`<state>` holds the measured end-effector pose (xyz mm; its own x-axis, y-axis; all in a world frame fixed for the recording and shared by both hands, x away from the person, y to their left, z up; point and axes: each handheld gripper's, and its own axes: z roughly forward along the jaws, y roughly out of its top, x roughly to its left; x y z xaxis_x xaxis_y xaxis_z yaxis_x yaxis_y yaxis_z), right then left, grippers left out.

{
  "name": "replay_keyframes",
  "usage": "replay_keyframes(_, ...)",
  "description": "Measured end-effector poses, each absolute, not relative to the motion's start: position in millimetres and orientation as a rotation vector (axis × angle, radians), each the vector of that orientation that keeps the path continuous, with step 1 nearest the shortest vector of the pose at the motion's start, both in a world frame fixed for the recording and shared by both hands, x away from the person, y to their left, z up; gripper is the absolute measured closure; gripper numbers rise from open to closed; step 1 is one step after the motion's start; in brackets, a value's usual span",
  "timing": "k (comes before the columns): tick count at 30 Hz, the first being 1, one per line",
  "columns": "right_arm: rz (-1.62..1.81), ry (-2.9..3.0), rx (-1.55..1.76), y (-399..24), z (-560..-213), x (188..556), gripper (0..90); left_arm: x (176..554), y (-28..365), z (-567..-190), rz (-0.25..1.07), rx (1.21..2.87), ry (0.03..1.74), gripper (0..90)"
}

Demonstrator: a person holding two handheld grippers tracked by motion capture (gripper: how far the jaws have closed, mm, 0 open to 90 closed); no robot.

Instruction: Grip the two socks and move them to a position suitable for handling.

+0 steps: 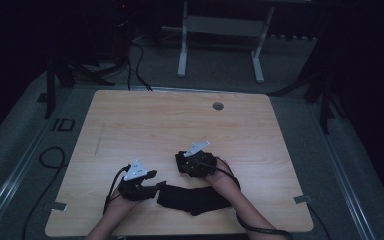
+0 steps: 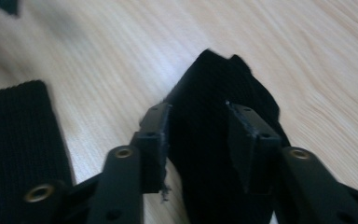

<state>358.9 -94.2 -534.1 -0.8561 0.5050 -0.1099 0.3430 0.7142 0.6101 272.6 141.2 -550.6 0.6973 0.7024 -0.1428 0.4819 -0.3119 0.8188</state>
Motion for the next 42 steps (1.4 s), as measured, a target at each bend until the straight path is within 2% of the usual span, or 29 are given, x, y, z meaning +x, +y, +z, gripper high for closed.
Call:
replay_keyframes(2,0.821,2.681,0.662,-90.6,-540.6,361.5,71.8,276.9,137.7,-550.3,0.286,1.987,0.919,44.3)
replay_keyframes(7,0.841,2.687,0.71,-91.5,-546.0,364.0,81.6,289.5,128.7,-551.5,0.283,2.006,0.952,44.3)
replay_keyframes(13,0.879,2.693,0.739,-94.2,-547.5,366.0,81.9,315.6,113.4,-557.4,0.187,2.033,0.997,41.9)
replay_keyframes(16,0.869,2.698,0.734,-93.6,-547.1,366.4,81.7,325.4,99.7,-559.3,0.233,2.087,0.977,41.9)
replay_keyframes(23,0.878,2.697,0.724,-94.3,-547.6,367.0,81.6,339.4,79.2,-564.0,0.233,2.157,0.948,44.1)
replay_keyframes(25,0.884,2.696,0.72,-94.9,-547.9,367.1,81.6,339.7,78.3,-564.8,0.268,2.159,0.951,56.3)
replay_keyframes(26,0.884,2.696,0.72,-94.9,-547.9,367.1,81.6,340.2,79.2,-564.7,0.261,2.154,0.951,56.3)
replay_keyframes(27,0.884,2.696,0.72,-94.9,-547.9,367.1,81.6,340.2,79.2,-564.7,0.261,2.154,0.951,61.2)
replay_keyframes(28,0.885,2.696,0.72,-94.8,-548.0,367.2,81.5,338.7,78.1,-564.7,0.277,2.147,0.946,71.2)
replay_keyframes(30,0.882,2.694,0.722,-94.4,-547.9,367.0,81.5,337.2,75.8,-562.7,0.304,2.159,0.941,78.6)
replay_keyframes(32,0.874,2.695,0.724,-94.6,-546.7,367.0,77.7,335.9,73.5,-560.3,0.323,2.178,0.926,81.4)
replay_keyframes(36,0.94,2.65,0.76,-107.3,-529.5,364.6,58.6,335.4,76.7,-547.5,0.31,2.119,0.939,82.4)
replay_keyframes(38,0.984,2.592,0.785,-122.9,-514.9,363.3,52.5,334.6,77.4,-538.2,0.327,2.102,0.936,82.4)
replay_keyframes(42,1.042,2.526,0.878,-149.4,-499.5,359.7,48.8,333.8,76.6,-518.3,0.37,2.077,0.922,82.5)
